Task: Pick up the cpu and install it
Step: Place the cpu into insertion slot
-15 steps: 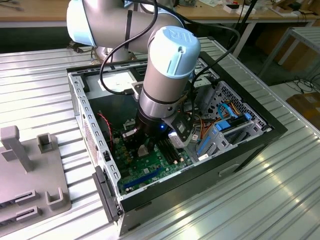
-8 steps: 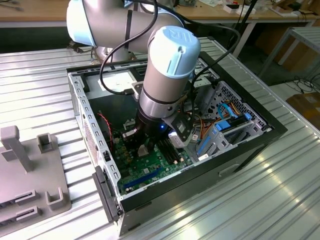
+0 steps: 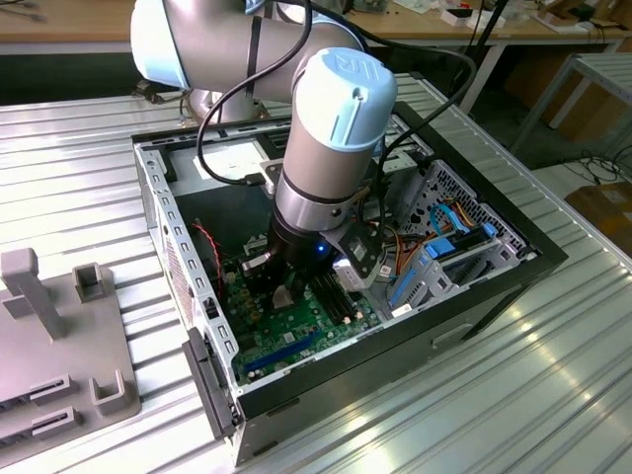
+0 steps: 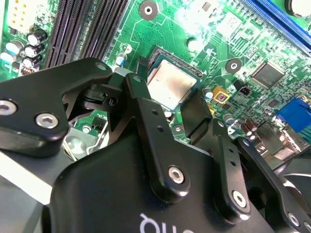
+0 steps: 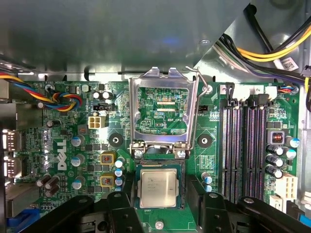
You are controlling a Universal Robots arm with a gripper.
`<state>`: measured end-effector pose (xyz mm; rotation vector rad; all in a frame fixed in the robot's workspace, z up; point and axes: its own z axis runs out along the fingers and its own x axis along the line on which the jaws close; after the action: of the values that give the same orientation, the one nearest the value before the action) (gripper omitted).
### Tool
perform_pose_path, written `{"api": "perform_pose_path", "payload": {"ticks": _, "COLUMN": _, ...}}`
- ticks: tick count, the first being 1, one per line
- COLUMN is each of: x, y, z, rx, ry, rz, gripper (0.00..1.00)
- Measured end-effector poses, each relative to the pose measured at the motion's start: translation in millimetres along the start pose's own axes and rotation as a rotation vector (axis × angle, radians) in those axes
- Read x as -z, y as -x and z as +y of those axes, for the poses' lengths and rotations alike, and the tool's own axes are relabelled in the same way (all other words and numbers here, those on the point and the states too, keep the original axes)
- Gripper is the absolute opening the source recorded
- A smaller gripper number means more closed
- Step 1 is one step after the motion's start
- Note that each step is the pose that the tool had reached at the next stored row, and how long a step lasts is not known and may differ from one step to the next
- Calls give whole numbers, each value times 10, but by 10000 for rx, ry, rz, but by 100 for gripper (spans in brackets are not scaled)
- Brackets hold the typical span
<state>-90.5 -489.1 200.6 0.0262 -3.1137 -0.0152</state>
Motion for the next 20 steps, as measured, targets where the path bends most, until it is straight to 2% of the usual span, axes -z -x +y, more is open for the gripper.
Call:
{"api": "perform_pose_path", "payload": {"ticks": 15, "x": -4, "y": -18, "z": 2, "rx": -9, "ry": 3, "rz": 5, "gripper": 54}}
{"api": "perform_pose_path", "payload": {"ticks": 16, "x": -1, "y": -18, "z": 2, "rx": -9, "ry": -1, "rz": 7, "gripper": 53}}
{"api": "perform_pose_path", "payload": {"ticks": 17, "x": 1, "y": -18, "z": 2, "rx": -8, "ry": 1, "rz": 6, "gripper": 46}}
{"api": "perform_pose_path", "payload": {"ticks": 18, "x": 2, "y": -18, "z": 2, "rx": -8, "ry": 3, "rz": 5, "gripper": 44}}
{"api": "perform_pose_path", "payload": {"ticks": 20, "x": 2, "y": -18, "z": 2, "rx": -8, "ry": 5, "rz": 5, "gripper": 44}}
